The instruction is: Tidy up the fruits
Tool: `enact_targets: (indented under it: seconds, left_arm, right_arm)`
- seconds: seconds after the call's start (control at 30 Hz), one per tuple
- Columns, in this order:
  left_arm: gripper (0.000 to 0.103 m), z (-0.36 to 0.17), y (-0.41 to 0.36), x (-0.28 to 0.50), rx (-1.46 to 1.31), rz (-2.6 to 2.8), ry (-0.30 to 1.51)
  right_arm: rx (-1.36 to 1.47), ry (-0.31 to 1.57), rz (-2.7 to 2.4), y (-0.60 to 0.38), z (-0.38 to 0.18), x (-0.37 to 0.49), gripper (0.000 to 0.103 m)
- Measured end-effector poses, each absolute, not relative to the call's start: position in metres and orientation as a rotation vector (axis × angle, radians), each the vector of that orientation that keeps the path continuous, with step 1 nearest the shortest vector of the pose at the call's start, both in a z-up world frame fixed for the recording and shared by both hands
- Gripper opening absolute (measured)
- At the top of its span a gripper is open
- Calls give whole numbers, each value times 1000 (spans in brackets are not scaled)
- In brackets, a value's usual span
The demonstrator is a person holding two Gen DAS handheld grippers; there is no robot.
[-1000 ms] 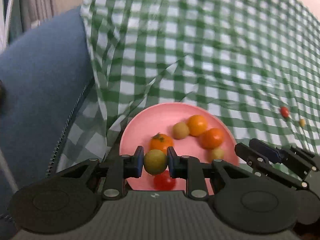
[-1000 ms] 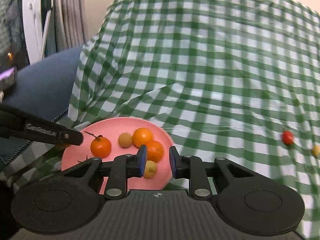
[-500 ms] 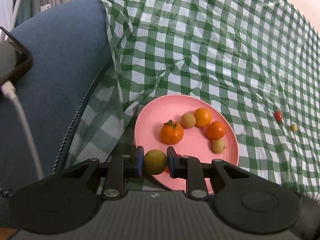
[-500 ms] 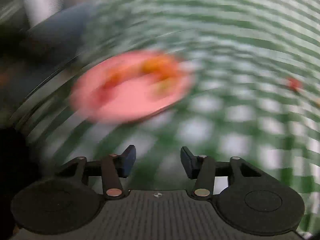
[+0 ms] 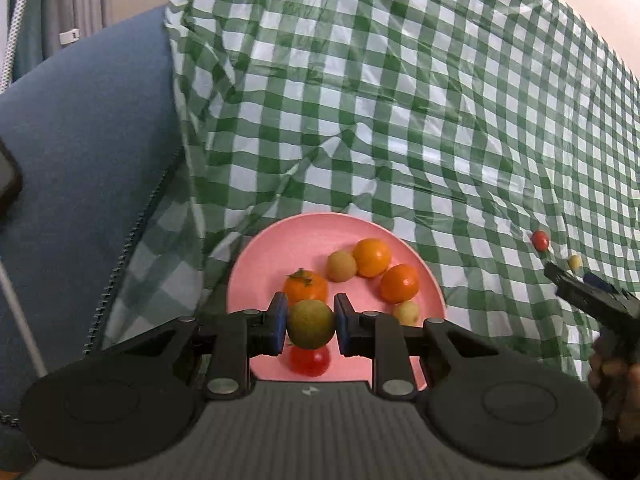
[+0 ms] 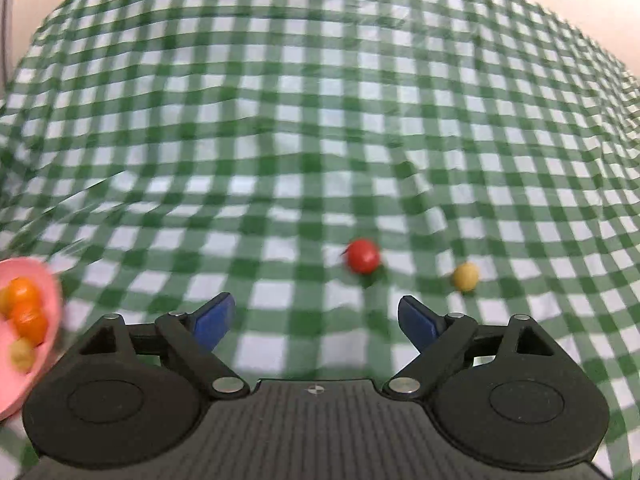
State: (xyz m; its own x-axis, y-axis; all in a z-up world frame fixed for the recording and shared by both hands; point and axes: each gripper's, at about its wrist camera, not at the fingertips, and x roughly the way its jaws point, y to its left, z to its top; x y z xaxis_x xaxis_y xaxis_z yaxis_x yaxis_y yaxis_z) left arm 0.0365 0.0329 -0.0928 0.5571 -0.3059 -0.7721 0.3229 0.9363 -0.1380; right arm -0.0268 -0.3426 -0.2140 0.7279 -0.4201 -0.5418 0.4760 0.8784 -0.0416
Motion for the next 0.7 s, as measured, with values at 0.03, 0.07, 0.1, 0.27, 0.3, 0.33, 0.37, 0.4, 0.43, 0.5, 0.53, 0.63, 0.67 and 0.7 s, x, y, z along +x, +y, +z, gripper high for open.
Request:
enact_targets:
  seconds: [0.03, 0.07, 0.1, 0.27, 0.3, 0.33, 0.37, 0.4, 0.43, 0.5, 0.53, 0.63, 0.67, 0.7]
  left_arm:
    - [27, -94, 30, 37, 23, -373, 910]
    - [27, -95, 27, 37, 24, -372, 913]
    - [27, -95, 23, 38, 22, -375, 920]
    - [27, -99, 10, 40, 32, -387, 933]
    - [27, -100, 7, 41, 36, -390, 934]
    - [27, -99, 5, 41, 41, -393, 935]
    - [27, -99, 3, 42, 44, -396, 932]
    - [27, -98, 2, 43, 46, -400, 927]
    - [27, -96, 0, 43, 51, -405, 919]
    - [27, -95, -1, 46, 59, -409, 909]
    - [27, -95, 0, 47, 57, -410, 909]
    - [27, -95, 1, 47, 53, -409, 901]
    - [27, -94, 2, 47, 56, -407, 898]
    - [27, -94, 3, 46, 58, -407, 899]
  right_arm:
    - [104, 579, -509, -352, -218, -21, 89]
    - [111, 587, -513, -362, -222, -13, 89]
    - [113, 591, -518, -370, -227, -3, 89]
    - [124, 635, -542, -409, -246, 39, 89]
    - [119, 649, -546, -414, -250, 46, 88]
    - [129, 667, -541, -409, -261, 66, 84]
    - [172, 642, -522, -412, -262, 68, 60]
    - [188, 637, -524, -413, -259, 67, 32]
    - [182, 651, -526, -411, -256, 66, 32]
    - [174, 632, -502, -400, -248, 57, 32]
    - [170, 623, -485, -391, -242, 50, 32]
    - [180, 603, -376, -349, -220, 21, 32]
    - [174, 598, -330, -333, -214, 15, 32]
    - [168, 588, -277, -312, -202, 15, 32]
